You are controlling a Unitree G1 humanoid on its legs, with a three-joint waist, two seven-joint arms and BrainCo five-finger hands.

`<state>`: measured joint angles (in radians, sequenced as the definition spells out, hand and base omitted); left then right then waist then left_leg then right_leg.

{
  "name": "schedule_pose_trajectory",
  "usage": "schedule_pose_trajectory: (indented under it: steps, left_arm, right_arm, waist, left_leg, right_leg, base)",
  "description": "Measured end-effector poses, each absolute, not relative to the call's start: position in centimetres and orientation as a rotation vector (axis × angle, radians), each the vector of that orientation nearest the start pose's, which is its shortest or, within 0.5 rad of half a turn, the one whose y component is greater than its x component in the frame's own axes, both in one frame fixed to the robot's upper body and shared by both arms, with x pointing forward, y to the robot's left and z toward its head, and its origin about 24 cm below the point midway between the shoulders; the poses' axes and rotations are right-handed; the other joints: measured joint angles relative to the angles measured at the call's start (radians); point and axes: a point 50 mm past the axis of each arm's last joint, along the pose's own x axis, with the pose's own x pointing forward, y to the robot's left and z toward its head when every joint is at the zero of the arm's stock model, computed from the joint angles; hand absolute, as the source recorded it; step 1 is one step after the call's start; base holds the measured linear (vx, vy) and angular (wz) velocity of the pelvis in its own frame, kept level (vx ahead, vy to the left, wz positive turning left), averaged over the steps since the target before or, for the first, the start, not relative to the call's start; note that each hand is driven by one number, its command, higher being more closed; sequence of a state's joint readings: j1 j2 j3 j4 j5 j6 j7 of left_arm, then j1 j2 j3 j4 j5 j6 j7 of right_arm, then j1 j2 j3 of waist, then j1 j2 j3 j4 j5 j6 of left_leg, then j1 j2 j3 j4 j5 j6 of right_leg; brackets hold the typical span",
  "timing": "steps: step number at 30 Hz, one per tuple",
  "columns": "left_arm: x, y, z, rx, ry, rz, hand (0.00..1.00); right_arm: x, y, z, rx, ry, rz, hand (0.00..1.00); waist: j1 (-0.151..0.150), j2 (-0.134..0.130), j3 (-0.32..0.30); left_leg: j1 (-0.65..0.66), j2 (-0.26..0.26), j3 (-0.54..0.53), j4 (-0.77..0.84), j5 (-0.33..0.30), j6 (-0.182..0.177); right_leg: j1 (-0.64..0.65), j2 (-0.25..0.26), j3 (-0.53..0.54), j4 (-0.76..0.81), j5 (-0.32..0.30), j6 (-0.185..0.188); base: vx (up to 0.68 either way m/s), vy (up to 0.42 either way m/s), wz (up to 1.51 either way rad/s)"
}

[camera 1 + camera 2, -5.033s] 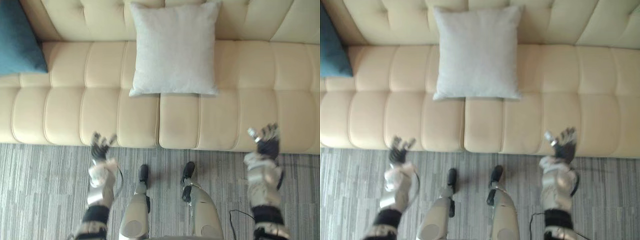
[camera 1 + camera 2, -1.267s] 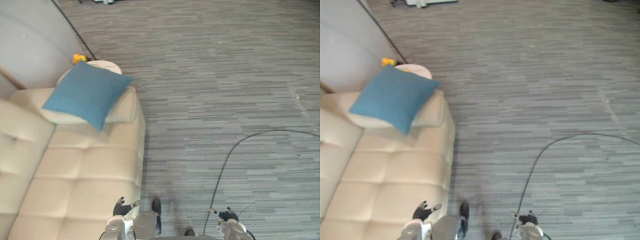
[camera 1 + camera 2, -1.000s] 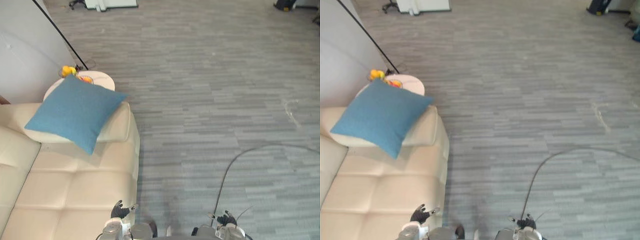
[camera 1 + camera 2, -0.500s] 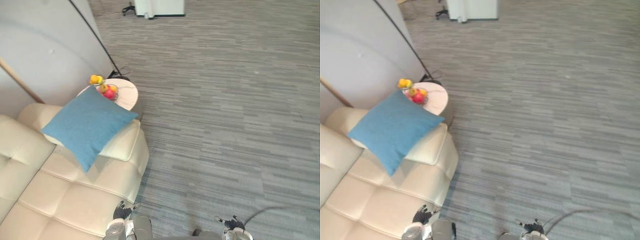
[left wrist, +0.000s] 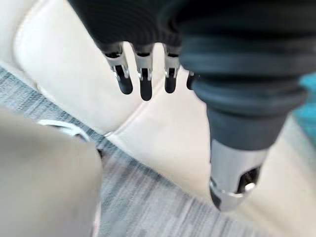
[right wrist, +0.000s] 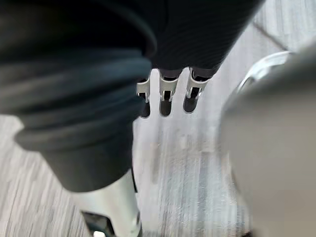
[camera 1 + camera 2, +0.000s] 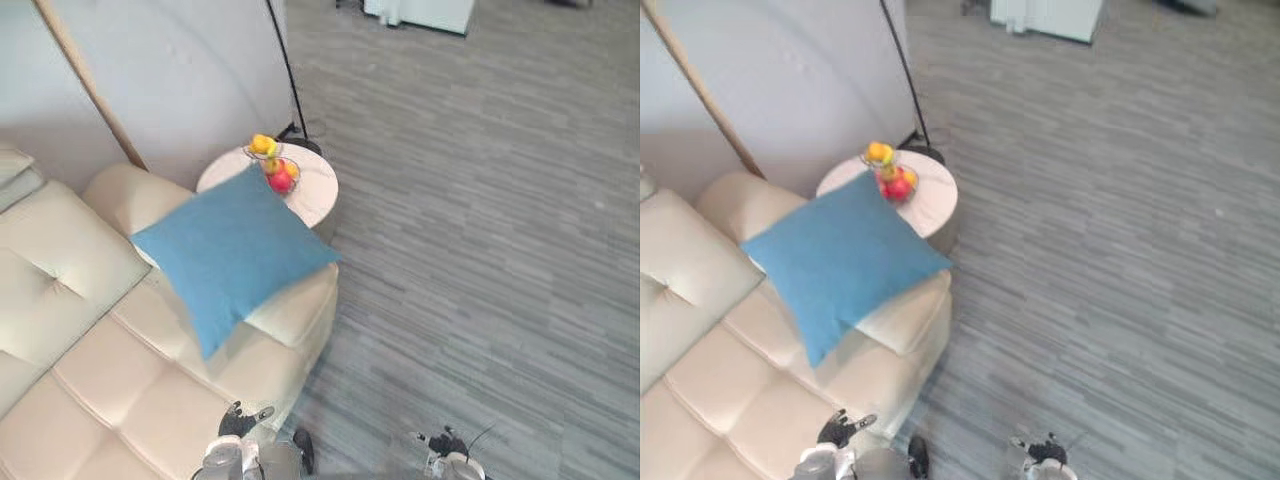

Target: Pick up cushions and gather them together orderly.

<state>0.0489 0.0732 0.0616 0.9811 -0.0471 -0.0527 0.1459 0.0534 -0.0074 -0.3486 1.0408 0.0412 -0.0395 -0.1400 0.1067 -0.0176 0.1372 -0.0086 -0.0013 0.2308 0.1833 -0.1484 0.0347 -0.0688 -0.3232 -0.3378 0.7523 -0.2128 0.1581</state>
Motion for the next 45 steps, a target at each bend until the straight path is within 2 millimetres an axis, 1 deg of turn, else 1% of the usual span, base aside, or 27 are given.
schedule_pose_trajectory:
  steps: [1,2,3,4,5,6,8,9,10,11,12,14,15,16,17,19,22,24,25,31,34,37,38,39,41,42,45]
  left_arm:
    - [12.5,19.4,-14.9,0.064,0.970,0.262,0.00]
    - [12.4,19.4,-14.9,0.063,0.973,0.262,0.00]
    - [12.5,19.0,-15.0,0.054,0.973,0.257,0.00]
    - [12.6,18.8,-15.0,0.049,0.971,0.255,0.00]
    - [12.8,18.7,-14.9,0.040,0.965,0.258,0.00]
    - [12.7,18.7,-14.9,0.031,0.966,0.268,0.00]
    - [12.2,19.1,-15.1,0.005,0.977,0.303,0.00]
    - [12.1,19.2,-15.1,0.003,0.979,0.309,0.00]
    - [11.9,19.6,-15.0,0.007,0.978,0.313,0.00]
    - [11.7,18.6,-15.3,-0.014,0.991,0.299,0.00]
    - [11.3,18.3,-15.4,-0.018,1.000,0.294,0.00]
    - [12.1,17.2,-15.1,-0.041,0.972,0.274,0.00]
    - [12.3,17.0,-15.1,-0.045,0.966,0.270,0.00]
    - [12.4,16.9,-15.0,-0.047,0.957,0.267,0.00]
    - [12.7,16.8,-14.9,-0.042,0.949,0.257,0.00]
    - [13.1,16.2,-14.8,-0.030,0.939,0.224,0.00]
    - [13.7,15.6,-14.7,-0.008,0.932,0.176,0.00]
    - [14.0,16.2,-14.5,0.013,0.924,0.176,0.00]
    - [14.0,16.5,-14.6,0.024,0.927,0.178,0.00]
    - [13.0,17.7,-15.0,0.072,0.971,0.174,0.00]
    - [12.9,18.4,-15.0,0.083,0.971,0.185,0.00]
    - [13.3,20.8,-14.1,0.117,0.926,0.234,0.00]
    - [14.1,22.6,-13.1,0.131,0.866,0.283,0.00]
    - [14.5,23.3,-12.7,0.137,0.839,0.304,0.00]
    - [15.9,26.2,-10.6,0.128,0.722,0.405,0.00]
    - [16.4,27.1,-9.7,0.120,0.671,0.452,0.00]
    - [17.5,27.8,-8.5,0.097,0.605,0.495,0.00]
  right_arm:
    - [10.0,-20.3,-15.8,0.132,1.049,-0.491,0.00]
    - [10.2,-20.3,-15.8,0.133,1.043,-0.486,0.00]
    - [10.2,-20.4,-15.7,0.132,1.038,-0.486,0.00]
    - [10.2,-20.5,-15.7,0.131,1.036,-0.486,0.00]
    - [10.1,-20.6,-15.7,0.129,1.037,-0.489,0.00]
    - [10.1,-20.6,-15.7,0.132,1.035,-0.490,0.00]
    - [10.0,-20.4,-15.8,0.137,1.032,-0.483,0.00]
    - [10.0,-20.3,-15.8,0.137,1.034,-0.479,0.00]
    - [9.6,-19.9,-15.9,0.142,1.043,-0.472,0.00]
    - [9.6,-20.5,-15.7,0.137,1.032,-0.487,0.00]
    - [9.6,-20.8,-15.7,0.132,1.026,-0.496,0.00]
    - [9.8,-21.6,-15.4,0.126,1.011,-0.515,0.00]
    - [9.8,-21.7,-15.4,0.123,1.012,-0.518,0.00]
    - [9.5,-21.7,-15.5,0.124,1.021,-0.519,0.00]
    - [9.5,-21.6,-15.5,0.128,1.022,-0.521,0.00]
    - [9.7,-21.7,-15.4,0.139,1.013,-0.534,0.00]
    - [9.9,-21.7,-15.4,0.139,1.009,-0.533,0.00]
    - [9.9,-20.7,-15.6,0.166,1.019,-0.521,0.00]
    - [9.9,-20.6,-15.6,0.168,1.018,-0.520,0.00]
    - [9.8,-20.8,-15.6,0.159,1.025,-0.522,0.00]
    - [10.7,-22.1,-15.2,0.139,0.998,-0.537,0.00]
    - [12.4,-25.9,-13.5,0.060,0.902,-0.586,0.00]
    - [13.7,-28.0,-11.9,0.005,0.819,-0.604,0.00]
    - [14.3,-28.8,-11.1,-0.019,0.781,-0.610,0.00]
    - [17.0,-31.9,-7.5,-0.131,0.621,-0.620,0.00]
    - [18.3,-32.8,-5.9,-0.181,0.554,-0.619,0.00]
    - [20.3,-33.0,-3.9,-0.198,0.455,-0.610,0.00]
  waist:
    - [0.000,0.000,0.000]
    - [-0.003,0.004,-0.001]
    - [-0.009,0.008,-0.002]
    - [-0.013,0.010,-0.001]
    - [-0.020,0.013,0.001]
    - [-0.022,0.014,0.002]
    - [-0.032,0.011,0.000]
    - [-0.034,0.005,-0.004]
    - [-0.035,-0.021,-0.017]
    - [-0.040,0.005,-0.034]
    - [-0.040,0.022,-0.046]
    - [-0.049,0.065,-0.043]
    - [-0.049,0.071,-0.040]
    - [-0.044,0.070,-0.037]
    - [-0.045,0.062,-0.033]
    - [-0.046,0.057,-0.033]
    - [-0.048,0.049,-0.036]
    - [-0.042,0.020,-0.026]
    - [-0.043,0.015,-0.025]
    - [-0.049,0.017,-0.030]
    - [-0.051,0.015,-0.030]
    - [-0.053,0.013,-0.031]
    - [-0.053,0.011,-0.033]
    - [-0.053,0.011,-0.033]
    - [-0.056,0.011,-0.036]
    - [-0.057,0.011,-0.036]
    - [-0.059,0.012,-0.041]
  left_leg:
    - [0.003,0.000,-0.002,-0.002,0.000,0.000]
    - [0.023,0.001,-0.025,-0.017,0.000,0.000]
    - [0.036,0.007,-0.056,-0.027,-0.002,-0.003]
    - [0.042,0.011,-0.083,-0.026,-0.007,-0.006]
    - [0.049,0.021,-0.121,-0.022,-0.022,-0.012]
    - [0.055,0.026,-0.140,-0.015,-0.034,-0.019]
    - [0.062,0.038,-0.210,0.047,-0.093,-0.053]
    - [0.063,0.035,-0.227,0.067,-0.112,-0.063]
    - [0.062,0.017,-0.259,0.099,-0.143,-0.083]
    - [0.051,0.050,-0.284,0.128,-0.157,-0.094]
    - [0.037,0.063,-0.278,0.141,-0.157,-0.095]
    - [-0.027,0.125,-0.212,0.240,-0.143,-0.112]
    - [-0.044,0.145,-0.186,0.274,-0.138,-0.120]
    - [-0.070,0.182,-0.111,0.326,-0.122,-0.122]
    - [-0.077,0.209,-0.032,0.325,-0.107,-0.108]
    - [-0.077,0.222,0.049,0.272,-0.081,-0.092]
    - [-0.063,0.184,0.087,0.130,-0.045,-0.114]
    - [-0.059,0.156,0.084,0.061,0.000,-0.112]
    - [-0.058,0.151,0.082,0.051,0.008,-0.109]
    - [0.030,0.106,0.078,-0.139,0.101,-0.107]
    - [0.052,0.094,0.068,-0.218,0.148,-0.108]
    - [0.065,0.090,0.067,-0.266,0.174,-0.108]
    - [0.062,0.089,0.070,-0.282,0.183,-0.105]
    - [0.062,0.089,0.072,-0.286,0.186,-0.105]
    - [0.042,0.086,0.077,-0.285,0.189,-0.103]
    - [0.041,0.084,0.081,-0.285,0.189,-0.102]
    - [0.037,0.082,0.082,-0.285,0.189,-0.102]
  right_leg:
    - [-0.004,0.002,0.001,-0.006,-0.003,-0.001]
    - [-0.024,0.031,0.015,-0.059,-0.024,-0.009]
    - [-0.058,0.080,0.062,-0.149,-0.037,-0.020]
    - [-0.079,0.110,0.103,-0.209,-0.036,-0.021]
    - [-0.111,0.156,0.181,-0.285,-0.022,-0.033]
    - [-0.125,0.176,0.222,-0.314,-0.011,-0.039]
    - [-0.143,0.227,0.346,-0.401,0.060,-0.050]
    - [-0.142,0.230,0.370,-0.413,0.083,-0.054]
    - [-0.141,0.210,0.378,-0.414,0.133,-0.076]
    - [-0.134,0.216,0.310,-0.370,0.088,-0.095]
    - [-0.132,0.219,0.283,-0.371,0.076,-0.103]
    - [-0.092,0.220,0.168,-0.383,0.047,-0.127]
    - [-0.074,0.223,0.140,-0.394,0.045,-0.131]
    - [-0.028,0.225,0.086,-0.423,0.041,-0.138]
    - [0.014,0.223,0.039,-0.452,0.041,-0.140]
    - [0.045,0.215,-0.015,-0.479,0.041,-0.140]
    - [0.039,0.199,-0.067,-0.515,0.056,-0.129]
    - [0.046,0.194,-0.088,-0.565,0.085,-0.124]
    - [0.051,0.194,-0.089,-0.576,0.091,-0.122]
    - [0.090,0.199,-0.089,-0.655,0.137,-0.119]
    - [0.088,0.209,-0.091,-0.672,0.151,-0.124]
    - [0.084,0.218,-0.086,-0.688,0.159,-0.123]
    - [0.067,0.220,-0.080,-0.688,0.160,-0.119]
    - [0.062,0.221,-0.077,-0.689,0.161,-0.119]
    - [0.038,0.224,-0.061,-0.689,0.170,-0.120]
    - [0.034,0.224,-0.054,-0.692,0.175,-0.124]
    - [0.033,0.227,-0.047,-0.708,0.190,-0.130]
  base:
    - [0.22,0.020,0.41]
    - [0.19,-0.014,0.46]
    - [0.28,-0.056,0.70]
    - [0.27,-0.126,0.95]
    - [0.22,-0.153,0.85]
    - [0.23,-0.212,0.91]
    - [0.24,-0.274,0.92]
    - [0.27,-0.348,1.00]
    - [0.39,-0.465,1.07]
    - [0.34,-0.398,1.11]
    - [0.38,-0.384,1.16]
    - [0.28,-0.287,1.27]
    - [0.18,-0.243,1.31]
    - [0.15,-0.200,1.14]
    - [0.14,-0.177,1.10]
    - [0.08,-0.096,0.84]
    - [0.06,0.008,0.72]
    - [0.01,0.044,0.40]
    - [0.00,0.029,0.18]
    - [-0.04,0.005,0.02]
    - [-0.08,0.006,0.03]
    - [-0.09,-0.005,-0.03]
    - [-0.06,0.002,-0.06]
    - [-0.03,0.004,-0.11]
    - [-0.01,0.003,-0.14]
    - [0.01,0.006,-0.14]
    - [0.03,0.006,-0.07]
